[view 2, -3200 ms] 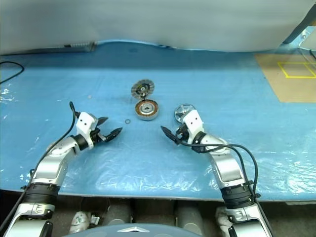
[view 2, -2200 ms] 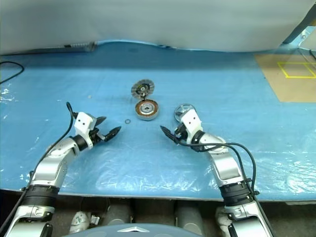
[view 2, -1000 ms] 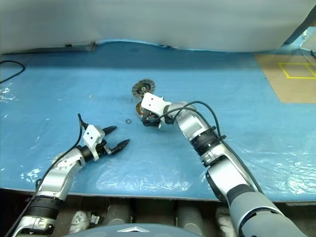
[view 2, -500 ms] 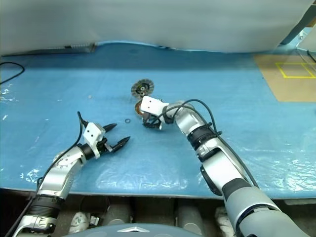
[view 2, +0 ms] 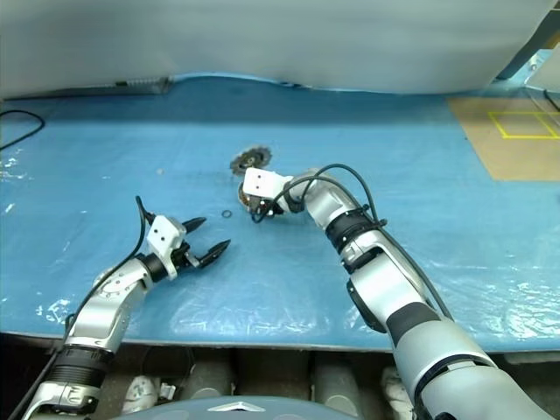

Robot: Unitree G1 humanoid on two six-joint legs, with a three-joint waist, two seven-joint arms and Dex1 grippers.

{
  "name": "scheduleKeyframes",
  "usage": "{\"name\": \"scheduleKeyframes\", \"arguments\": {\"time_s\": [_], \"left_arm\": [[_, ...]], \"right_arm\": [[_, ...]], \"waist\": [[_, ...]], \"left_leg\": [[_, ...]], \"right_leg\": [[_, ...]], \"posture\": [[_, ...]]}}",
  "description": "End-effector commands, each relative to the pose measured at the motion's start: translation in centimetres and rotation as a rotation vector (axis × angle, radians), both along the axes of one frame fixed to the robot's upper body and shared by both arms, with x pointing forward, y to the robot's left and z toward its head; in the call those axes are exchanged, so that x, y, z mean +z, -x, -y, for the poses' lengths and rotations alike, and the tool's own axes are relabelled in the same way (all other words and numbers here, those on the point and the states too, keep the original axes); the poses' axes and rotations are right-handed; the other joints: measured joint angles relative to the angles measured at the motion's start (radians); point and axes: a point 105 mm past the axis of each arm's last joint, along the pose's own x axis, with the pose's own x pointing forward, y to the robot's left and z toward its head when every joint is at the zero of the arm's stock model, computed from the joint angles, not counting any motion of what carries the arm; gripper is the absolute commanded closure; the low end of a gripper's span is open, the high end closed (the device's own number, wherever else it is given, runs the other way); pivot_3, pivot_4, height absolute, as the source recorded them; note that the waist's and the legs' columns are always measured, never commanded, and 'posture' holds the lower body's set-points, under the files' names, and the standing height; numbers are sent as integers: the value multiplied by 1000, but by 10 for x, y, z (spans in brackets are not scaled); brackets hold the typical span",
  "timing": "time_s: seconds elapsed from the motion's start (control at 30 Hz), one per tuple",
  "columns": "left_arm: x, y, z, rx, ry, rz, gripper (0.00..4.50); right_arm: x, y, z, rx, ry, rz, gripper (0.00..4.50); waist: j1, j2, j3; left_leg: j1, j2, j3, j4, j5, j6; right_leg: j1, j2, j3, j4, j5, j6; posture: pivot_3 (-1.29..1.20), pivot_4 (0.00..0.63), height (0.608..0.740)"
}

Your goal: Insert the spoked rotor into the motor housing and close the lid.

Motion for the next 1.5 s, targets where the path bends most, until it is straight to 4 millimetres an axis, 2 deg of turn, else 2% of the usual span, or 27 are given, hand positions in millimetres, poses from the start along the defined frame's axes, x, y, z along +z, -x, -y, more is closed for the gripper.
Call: {"name": "scheduleKeyframes", "arguments": {"time_s": [0.03, 0.13, 0.33, 0.47, 0.6, 0.77, 0.87, 1.0, 1.2, 1.33, 1.5], "left_arm": [[12, 0, -3, 9, 16, 41, 0], [10, 1, -5, 8, 13, 36, 0], [10, -1, -8, 11, 8, 34, 0], [8, -2, -6, 2, 8, 28, 0], [7, -3, -3, -12, 8, 22, 0], [6, -5, -3, -27, 5, 16, 0], [6, -5, -3, -32, 4, 15, 0], [6, -5, -3, -38, 3, 14, 0], [10, -3, -2, -55, 12, 10, 0], [13, -5, -6, -52, 13, 9, 0], [19, -16, -10, -16, 36, 18, 0]], "right_arm": [[-15, 9, 10, -18, 15, -82, 2792], [-22, 19, 18, -29, 15, -98, 2792], [-34, 56, 30, -105, -30, -175, 2792], [-33, 78, 32, -167, -84, -219, 2792], [-31, 88, 34, -238, -121, -232, 2792], [-23, 89, 38, -316, -159, -236, 2792], [-12, 88, 35, -334, -203, -229, 1796], [15, 87, 27, -312, -283, -209, 523], [42, 96, 23, -258, -341, -220, 523], [62, 105, 32, -199, -488, -222, 523], [56, 110, 51, -192, -611, -82, 523]], "waist": [[3, 0, 0], [6, 0, 0], [10, 0, 0], [10, 0, 0], [10, 0, 0], [12, 0, 0], [12, 0, 0], [11, 0, 0], [10, 0, 0], [12, 0, 0], [26, 0, 0]], "left_leg": [[0, 0, 0, 0, 0, 0], [-1, 0, 0, 0, 0, 0], [1, 0, 0, -2, 0, 0], [4, -1, 0, -4, 0, 0], [8, -1, 0, -4, 0, 0], [8, -1, 1, -6, 0, 0], [8, -2, 1, -8, 0, -1], [7, -2, 1, -12, 0, -1], [6, -3, 1, -16, 0, -1], [6, -4, 1, -18, 0, -1], [7, -4, 1, -19, 0, -1]], "right_leg": [[0, 0, 0, 0, 0, 0], [0, 0, 0, -1, 0, 0], [1, 0, 0, -2, 0, 0], [4, 0, 0, -4, 0, 1], [6, 0, 2, -4, 0, 1], [6, 0, 2, -5, -1, 1], [6, 0, 2, -8, -1, 1], [5, 0, 2, -10, 0, 1], [4, 0, 2, -14, 0, 2], [4, 0, 1, -15, 0, 2], [4, 0, 1, -15, 2, 5]], "posture": [[0, 150, 740], [0, 150, 740], [0, 150, 740], [0, 150, 740], [0, 150, 740], [0, 150, 740], [0, 150, 740], [0, 150, 740], [0, 150, 740], [0, 150, 740], [0, 150, 740]]}}
